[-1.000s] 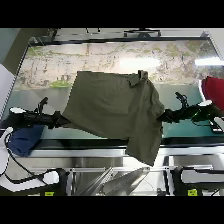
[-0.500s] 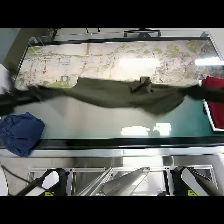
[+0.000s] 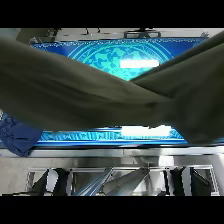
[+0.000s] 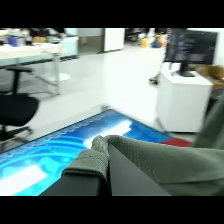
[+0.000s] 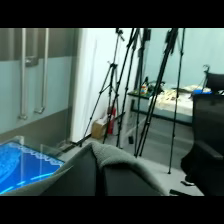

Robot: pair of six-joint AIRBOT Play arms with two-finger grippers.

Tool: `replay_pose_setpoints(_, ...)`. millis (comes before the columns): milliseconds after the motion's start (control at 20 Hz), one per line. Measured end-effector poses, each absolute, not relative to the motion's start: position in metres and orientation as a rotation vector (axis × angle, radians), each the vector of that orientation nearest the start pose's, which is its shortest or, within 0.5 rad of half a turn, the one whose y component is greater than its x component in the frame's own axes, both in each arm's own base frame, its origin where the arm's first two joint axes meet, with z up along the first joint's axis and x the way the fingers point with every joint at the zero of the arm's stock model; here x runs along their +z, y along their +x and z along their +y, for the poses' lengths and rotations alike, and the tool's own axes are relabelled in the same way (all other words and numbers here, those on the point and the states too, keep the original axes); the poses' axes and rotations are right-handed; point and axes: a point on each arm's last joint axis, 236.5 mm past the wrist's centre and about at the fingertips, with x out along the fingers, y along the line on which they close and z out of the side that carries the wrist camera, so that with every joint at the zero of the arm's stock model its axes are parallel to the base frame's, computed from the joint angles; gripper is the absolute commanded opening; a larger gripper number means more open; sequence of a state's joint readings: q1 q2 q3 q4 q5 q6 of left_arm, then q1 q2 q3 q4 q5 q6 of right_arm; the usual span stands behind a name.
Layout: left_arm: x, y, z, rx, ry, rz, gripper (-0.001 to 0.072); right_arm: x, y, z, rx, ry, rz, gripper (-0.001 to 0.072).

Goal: Fold the shirts.

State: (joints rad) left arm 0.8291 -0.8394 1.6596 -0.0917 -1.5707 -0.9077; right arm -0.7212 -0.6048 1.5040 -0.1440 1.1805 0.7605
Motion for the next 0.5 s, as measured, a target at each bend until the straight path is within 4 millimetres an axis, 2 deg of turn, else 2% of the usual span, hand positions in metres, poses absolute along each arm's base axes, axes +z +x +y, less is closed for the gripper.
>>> replay_pose_setpoints(100,0.467,0.250,-0.084,-0.802,-0.147,0.023,0.0021,0.498,0.246,0.073,0.480,-0.033,-0.214,0.0036)
replay_pose_setpoints(200,0.431,0.278,-0.079,-0.841,-0.233,0.133,0.0019,0.472,0.279,0.056,0.535,0.055,-0.125,0.0036)
replay_pose_setpoints(250,0.408,0.296,-0.079,-0.862,-0.278,0.200,0.0018,0.452,0.300,0.049,0.567,0.112,-0.064,0.0036)
replay_pose_setpoints(350,0.349,0.336,-0.084,-0.893,-0.360,0.355,0.0017,0.401,0.345,0.037,0.619,0.224,0.072,0.0036)
replay_pose_setpoints(400,0.319,0.355,-0.089,-0.901,-0.398,0.426,0.0017,0.368,0.370,0.034,0.639,0.285,0.153,0.0036)
replay_pose_setpoints(500,0.244,0.399,-0.094,-0.869,-0.461,0.583,0.0018,0.299,0.415,0.031,0.652,0.401,0.303,0.0036)
